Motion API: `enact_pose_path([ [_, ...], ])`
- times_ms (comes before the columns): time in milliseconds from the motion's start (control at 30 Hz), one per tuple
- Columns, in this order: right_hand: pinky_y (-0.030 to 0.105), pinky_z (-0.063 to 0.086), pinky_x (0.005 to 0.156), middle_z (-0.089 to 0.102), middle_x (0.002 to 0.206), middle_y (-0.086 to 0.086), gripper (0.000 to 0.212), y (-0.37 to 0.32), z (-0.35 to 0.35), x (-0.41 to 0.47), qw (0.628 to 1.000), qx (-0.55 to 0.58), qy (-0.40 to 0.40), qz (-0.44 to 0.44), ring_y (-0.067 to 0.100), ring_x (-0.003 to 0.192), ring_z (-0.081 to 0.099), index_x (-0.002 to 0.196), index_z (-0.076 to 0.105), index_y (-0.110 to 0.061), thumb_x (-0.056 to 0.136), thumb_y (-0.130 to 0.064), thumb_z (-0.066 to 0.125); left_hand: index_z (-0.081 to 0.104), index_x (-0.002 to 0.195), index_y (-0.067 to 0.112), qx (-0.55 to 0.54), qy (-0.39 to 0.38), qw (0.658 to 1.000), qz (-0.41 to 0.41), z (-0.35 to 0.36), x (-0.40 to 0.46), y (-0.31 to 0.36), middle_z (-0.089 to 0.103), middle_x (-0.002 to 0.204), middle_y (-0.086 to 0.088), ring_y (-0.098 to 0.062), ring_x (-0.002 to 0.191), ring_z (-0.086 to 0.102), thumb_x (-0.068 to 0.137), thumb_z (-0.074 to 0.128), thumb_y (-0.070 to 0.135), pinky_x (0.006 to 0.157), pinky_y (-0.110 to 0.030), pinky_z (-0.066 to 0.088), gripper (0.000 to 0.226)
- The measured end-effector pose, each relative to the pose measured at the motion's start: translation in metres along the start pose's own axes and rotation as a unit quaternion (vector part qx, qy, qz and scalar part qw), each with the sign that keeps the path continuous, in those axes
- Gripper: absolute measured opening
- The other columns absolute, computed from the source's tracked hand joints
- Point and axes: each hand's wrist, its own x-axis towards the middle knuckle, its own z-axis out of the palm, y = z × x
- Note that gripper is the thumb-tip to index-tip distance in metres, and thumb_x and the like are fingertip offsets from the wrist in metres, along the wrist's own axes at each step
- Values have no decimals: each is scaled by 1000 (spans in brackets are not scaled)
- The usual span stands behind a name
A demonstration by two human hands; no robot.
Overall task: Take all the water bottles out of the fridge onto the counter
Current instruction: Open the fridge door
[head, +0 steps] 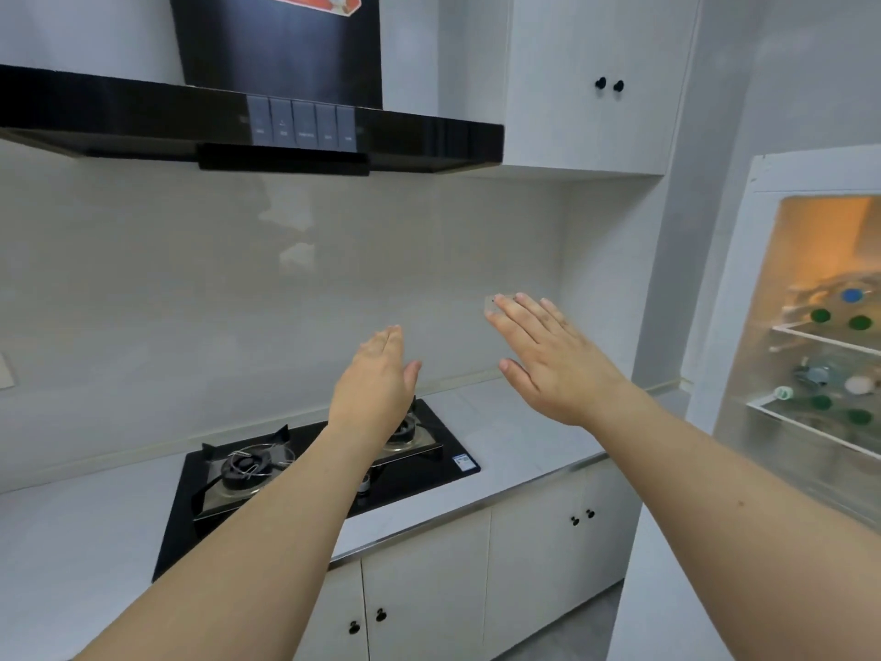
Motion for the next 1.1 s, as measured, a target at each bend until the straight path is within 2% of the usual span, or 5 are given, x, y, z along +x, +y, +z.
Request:
enact_pose_path([
  [467,32,-6,120,6,162,1,78,169,71,-19,987,-26,-60,144,19,149,1,154,15,-17,86,-50,-6,24,152,11,-24,-64,990,124,129,139,112,30,157,-8,-28,144,27,104,39,35,109,-40,34,56],
  [567,32,-6,119,6,162,1,71,196,76,-28,981,-32,-62,180,19,149,2,153,15,-17,91,-49,1,26,150,10,-47,-69,984,157,152,158,143,33,155,-8,-27,141,32,103,40,35,106,-40,36,55],
  [667,32,-8,119,5,162,2,58,218,83,-41,975,-42,-72,206,19,149,1,154,14,-17,101,-41,17,25,151,11,-71,-85,978,177,174,170,170,30,157,-7,-27,144,27,104,39,35,110,-41,33,55],
  [767,32,-9,118,4,162,2,55,238,89,-51,966,-54,-88,236,18,149,0,154,14,-17,103,-38,22,24,152,10,-78,-91,971,208,197,183,194,29,157,-9,-26,144,26,104,38,33,113,-37,28,55],
  [1100,33,-10,118,2,163,0,55,326,125,-65,925,-107,-123,343,18,149,-3,155,10,-19,103,-37,19,27,151,10,-110,-106,926,345,282,256,270,32,156,-6,-22,142,32,104,39,34,112,-34,32,55],
])
